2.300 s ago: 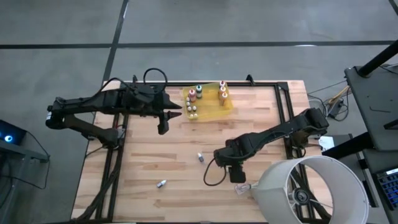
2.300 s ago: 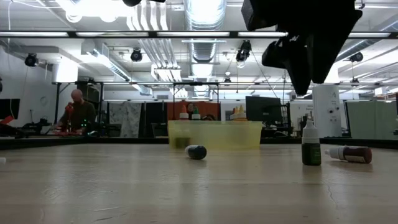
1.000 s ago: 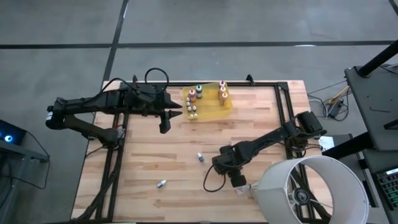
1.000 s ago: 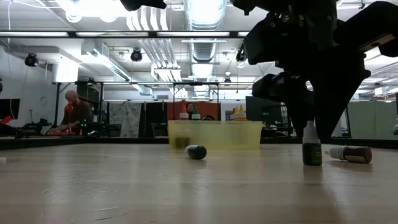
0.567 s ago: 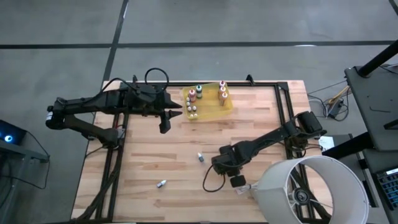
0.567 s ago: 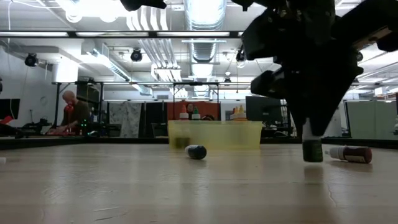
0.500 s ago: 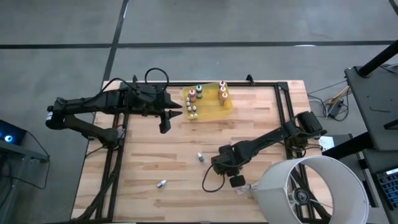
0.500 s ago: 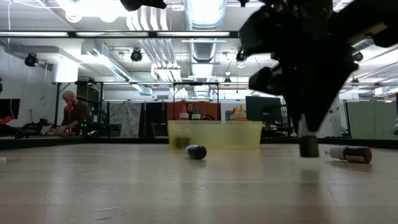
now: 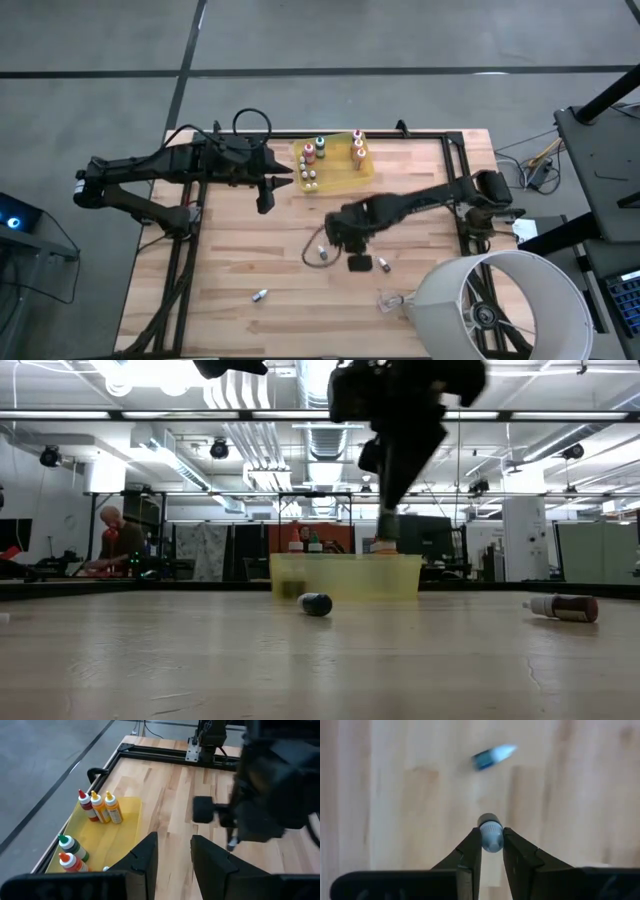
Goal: Pick & Place food coloring
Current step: Put the small green food coloring bottle into the yellow bin
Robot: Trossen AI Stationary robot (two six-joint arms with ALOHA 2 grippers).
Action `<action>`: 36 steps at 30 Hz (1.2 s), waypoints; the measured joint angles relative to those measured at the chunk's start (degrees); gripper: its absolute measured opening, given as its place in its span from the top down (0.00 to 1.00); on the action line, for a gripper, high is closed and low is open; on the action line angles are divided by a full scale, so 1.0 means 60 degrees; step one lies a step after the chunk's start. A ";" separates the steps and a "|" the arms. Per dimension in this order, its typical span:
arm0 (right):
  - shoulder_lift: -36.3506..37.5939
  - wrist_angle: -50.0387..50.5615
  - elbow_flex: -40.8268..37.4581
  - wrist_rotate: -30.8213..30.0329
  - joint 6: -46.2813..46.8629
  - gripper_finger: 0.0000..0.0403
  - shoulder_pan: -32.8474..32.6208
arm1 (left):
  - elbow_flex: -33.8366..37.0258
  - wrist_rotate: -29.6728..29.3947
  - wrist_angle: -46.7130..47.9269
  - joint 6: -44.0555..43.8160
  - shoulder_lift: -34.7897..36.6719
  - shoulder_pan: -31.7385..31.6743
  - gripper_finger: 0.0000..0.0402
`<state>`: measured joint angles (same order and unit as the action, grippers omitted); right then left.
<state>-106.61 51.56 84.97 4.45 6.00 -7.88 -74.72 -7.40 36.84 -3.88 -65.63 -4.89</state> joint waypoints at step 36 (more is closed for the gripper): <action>-0.0373 0.0676 0.2793 0.0114 0.0721 0.86 0.5257 | 0.0000 0.0004 -0.0095 0.0370 0.0090 -0.0746 0.78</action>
<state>-108.85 55.62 101.73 5.13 10.33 23.66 -74.72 -7.38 36.27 -1.66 -65.08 -9.36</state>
